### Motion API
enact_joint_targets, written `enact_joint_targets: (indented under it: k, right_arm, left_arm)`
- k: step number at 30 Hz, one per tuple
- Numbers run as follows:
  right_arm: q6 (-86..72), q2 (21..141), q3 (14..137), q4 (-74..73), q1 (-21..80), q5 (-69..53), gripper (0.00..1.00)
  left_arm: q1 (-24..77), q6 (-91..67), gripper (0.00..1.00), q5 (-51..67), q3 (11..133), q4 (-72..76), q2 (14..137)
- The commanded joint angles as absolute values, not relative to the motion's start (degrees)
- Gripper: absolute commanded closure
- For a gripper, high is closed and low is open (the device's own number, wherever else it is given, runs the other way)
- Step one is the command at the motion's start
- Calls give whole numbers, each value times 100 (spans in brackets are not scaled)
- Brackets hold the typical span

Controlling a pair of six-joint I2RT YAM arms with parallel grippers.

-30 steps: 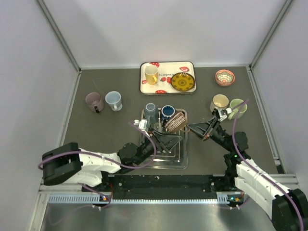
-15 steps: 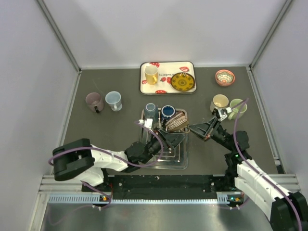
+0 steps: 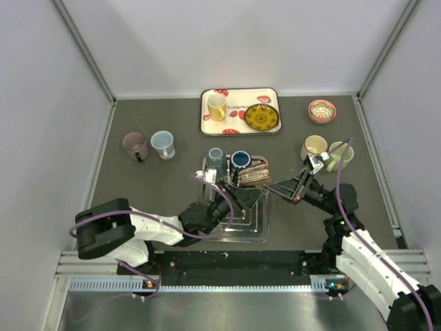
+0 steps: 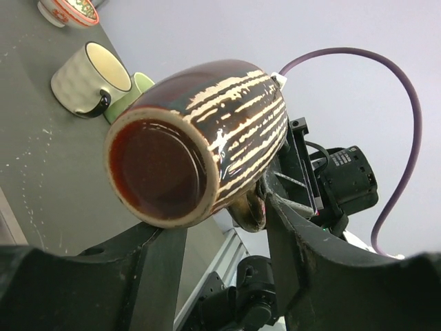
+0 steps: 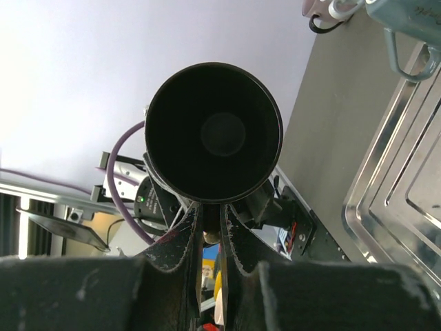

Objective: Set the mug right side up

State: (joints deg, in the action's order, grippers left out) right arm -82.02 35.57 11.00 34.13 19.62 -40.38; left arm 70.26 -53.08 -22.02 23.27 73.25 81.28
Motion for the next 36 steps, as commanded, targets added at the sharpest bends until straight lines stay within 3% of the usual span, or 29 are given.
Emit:
enact_joint_targets:
  k: [1,9,20,23,24,30,36]
  right_arm:
    - [-7884,3437,1424,3331,1969,-4359,100]
    - [-7585,3419,1485,3051,1977,-4430,100]
    - [-7234,3366,1494,2690,2021,-4526,100]
    - [-7172,3340,1476,2646,2021,-4553,100]
    - [-7172,3331,1468,2654,2021,-4570,100]
    - [-7075,3243,1485,2488,2030,-4606,100]
    - [-6645,3182,1818,1665,2039,-4597,100]
  left_arm:
    - [6970,-5133,47,-2338,2601,8789,8007]
    - [6961,-5133,51,-2224,2672,8877,8016]
    - [6908,-5186,66,-2074,2830,9044,8086]
    - [6891,-5159,87,-1969,2865,9149,8130]
    - [6882,-5150,100,-1890,2883,9167,8147]
    - [6821,-5317,100,-1758,2830,8895,8069]
    - [6803,-5054,100,-1134,3111,7700,7770]
